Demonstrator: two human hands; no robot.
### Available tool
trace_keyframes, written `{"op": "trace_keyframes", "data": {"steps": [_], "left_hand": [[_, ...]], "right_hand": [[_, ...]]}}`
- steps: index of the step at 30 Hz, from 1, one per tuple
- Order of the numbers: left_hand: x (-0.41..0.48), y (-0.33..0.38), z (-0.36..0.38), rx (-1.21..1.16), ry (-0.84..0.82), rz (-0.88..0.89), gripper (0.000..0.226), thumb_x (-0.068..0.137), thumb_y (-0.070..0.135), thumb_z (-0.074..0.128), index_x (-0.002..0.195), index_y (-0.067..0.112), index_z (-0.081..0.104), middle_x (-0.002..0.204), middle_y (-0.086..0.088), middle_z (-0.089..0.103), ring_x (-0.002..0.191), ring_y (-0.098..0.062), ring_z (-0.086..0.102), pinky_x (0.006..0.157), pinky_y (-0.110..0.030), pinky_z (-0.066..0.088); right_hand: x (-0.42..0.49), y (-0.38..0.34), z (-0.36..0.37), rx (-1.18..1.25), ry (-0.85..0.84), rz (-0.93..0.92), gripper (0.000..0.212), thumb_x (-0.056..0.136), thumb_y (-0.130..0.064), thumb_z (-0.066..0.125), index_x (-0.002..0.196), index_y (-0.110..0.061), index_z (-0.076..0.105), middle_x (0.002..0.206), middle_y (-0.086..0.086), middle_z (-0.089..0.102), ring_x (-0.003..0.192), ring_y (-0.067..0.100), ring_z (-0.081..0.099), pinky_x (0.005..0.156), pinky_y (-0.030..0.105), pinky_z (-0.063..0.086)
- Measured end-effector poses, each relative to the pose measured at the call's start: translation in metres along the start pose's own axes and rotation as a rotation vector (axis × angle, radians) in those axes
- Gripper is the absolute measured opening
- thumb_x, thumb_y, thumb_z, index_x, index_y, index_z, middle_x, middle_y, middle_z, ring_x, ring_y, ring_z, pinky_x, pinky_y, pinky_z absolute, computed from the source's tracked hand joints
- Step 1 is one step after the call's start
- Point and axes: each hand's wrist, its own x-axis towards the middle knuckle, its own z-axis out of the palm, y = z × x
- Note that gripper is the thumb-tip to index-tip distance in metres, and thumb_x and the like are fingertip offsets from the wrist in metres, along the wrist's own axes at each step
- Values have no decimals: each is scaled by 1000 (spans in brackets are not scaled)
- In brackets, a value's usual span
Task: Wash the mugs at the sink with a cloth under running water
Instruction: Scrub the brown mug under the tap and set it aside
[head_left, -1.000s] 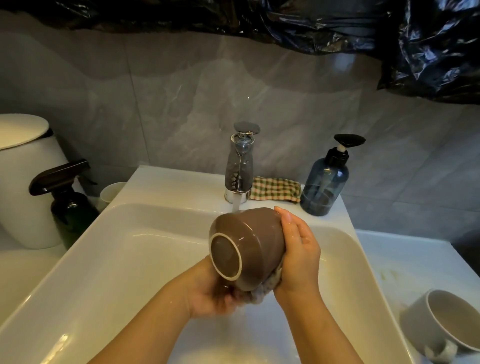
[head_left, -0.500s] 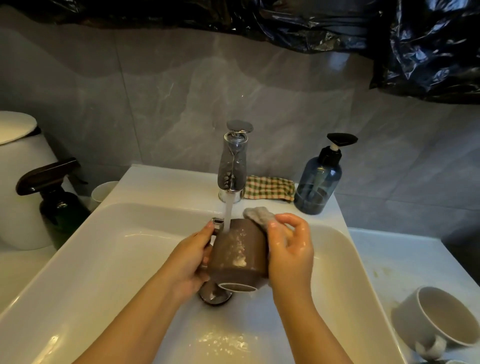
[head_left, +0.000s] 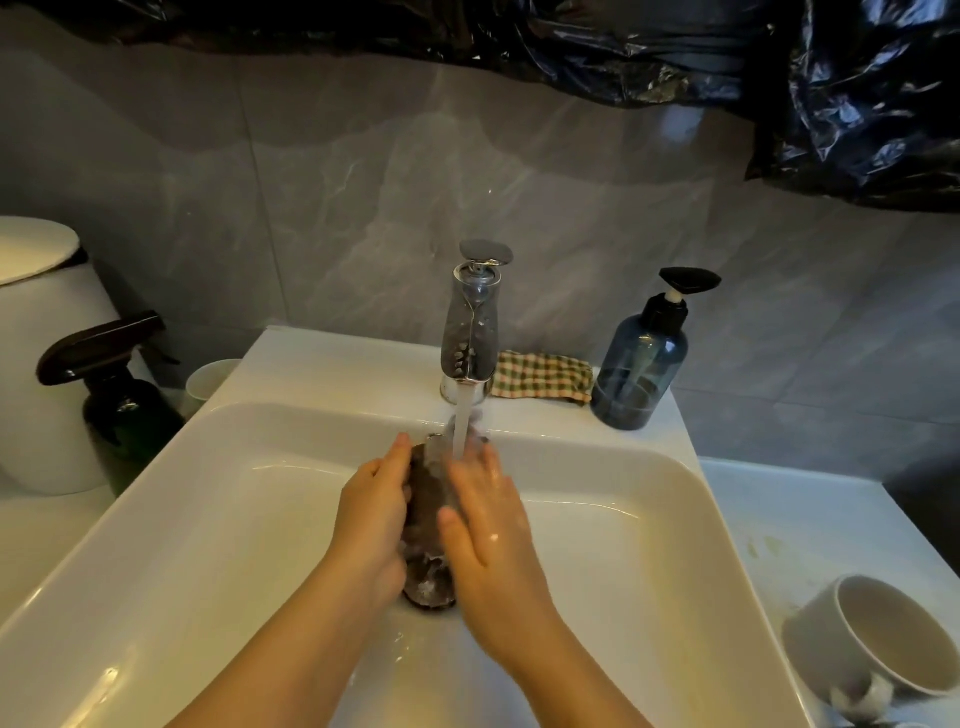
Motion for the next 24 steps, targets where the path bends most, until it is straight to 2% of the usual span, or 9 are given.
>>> {"op": "trace_keyframes", "data": {"steps": [3, 6, 8, 11, 15, 17, 19, 21, 24], "left_hand": [[-3, 2, -1, -108, -76, -86, 29, 91, 36, 56, 92, 11, 70, 83, -8, 74, 80, -21, 70, 72, -34, 50], [-7, 1, 2, -26, -85, -46, 36, 92, 38, 53, 68, 12, 64, 49, -1, 63, 46, -11, 61, 54, -28, 42], [-10, 1, 5, 31, -81, -36, 43, 94, 41, 47, 60, 16, 55, 37, 4, 47, 36, -9, 49, 49, -26, 36], [-10, -2, 7, 76, -79, -50, 41, 96, 41, 44, 67, 14, 55, 36, 6, 48, 36, -7, 50, 44, -23, 38], [0, 2, -1, 56, -6, -40, 37, 94, 43, 48, 89, 9, 61, 64, -10, 51, 59, -20, 51, 51, -26, 39], [2, 9, -6, 39, 43, -15, 34, 95, 41, 48, 87, 11, 59, 61, -8, 42, 56, -18, 44, 50, -26, 37], [2, 14, -6, 89, 52, 30, 33, 96, 40, 46, 81, 12, 55, 57, -1, 33, 51, -14, 35, 48, -26, 33], [0, 11, -2, 142, 30, 63, 35, 96, 40, 45, 75, 13, 50, 58, 0, 36, 52, -14, 37, 49, -25, 32], [-3, 3, 3, 158, 17, 23, 34, 96, 40, 47, 80, 10, 55, 55, -1, 48, 49, -14, 47, 45, -23, 39]], "right_hand": [[1, -4, 9, -293, 139, -259, 51, 92, -24, 29, 141, -27, 37, 150, -8, 32, 141, 4, 20, 118, 27, 10], [14, 2, 2, -298, 223, -133, 49, 93, -32, 21, 139, -34, 39, 149, 0, 38, 143, 19, 20, 117, 45, 18], [17, 12, 0, -244, 360, -78, 49, 92, -37, 26, 134, -25, 50, 140, -1, 50, 137, 19, 32, 107, 42, 32], [16, 22, 1, -296, 504, -18, 44, 87, -47, 39, 108, -21, 66, 112, 0, 67, 100, 21, 63, 82, 28, 41], [17, 26, -13, -385, 407, 193, 42, 87, -59, 42, 75, -20, 52, 67, -7, 51, 61, 15, 50, 58, 26, 38], [16, 30, -27, -128, 346, 432, 49, 88, -60, 39, 68, -16, 48, 60, -5, 48, 64, 19, 52, 63, 34, 42], [16, 32, -43, 147, 497, 558, 51, 90, -56, 37, 69, -13, 52, 65, 1, 53, 70, 19, 55, 71, 37, 46], [17, 31, -52, 406, 643, 584, 43, 93, -52, 34, 72, -19, 50, 73, -2, 54, 74, 12, 53, 74, 35, 46], [13, 14, -40, 672, 519, 501, 22, 97, -40, 39, 83, -25, 47, 80, -2, 53, 72, 11, 52, 67, 27, 43]]}}
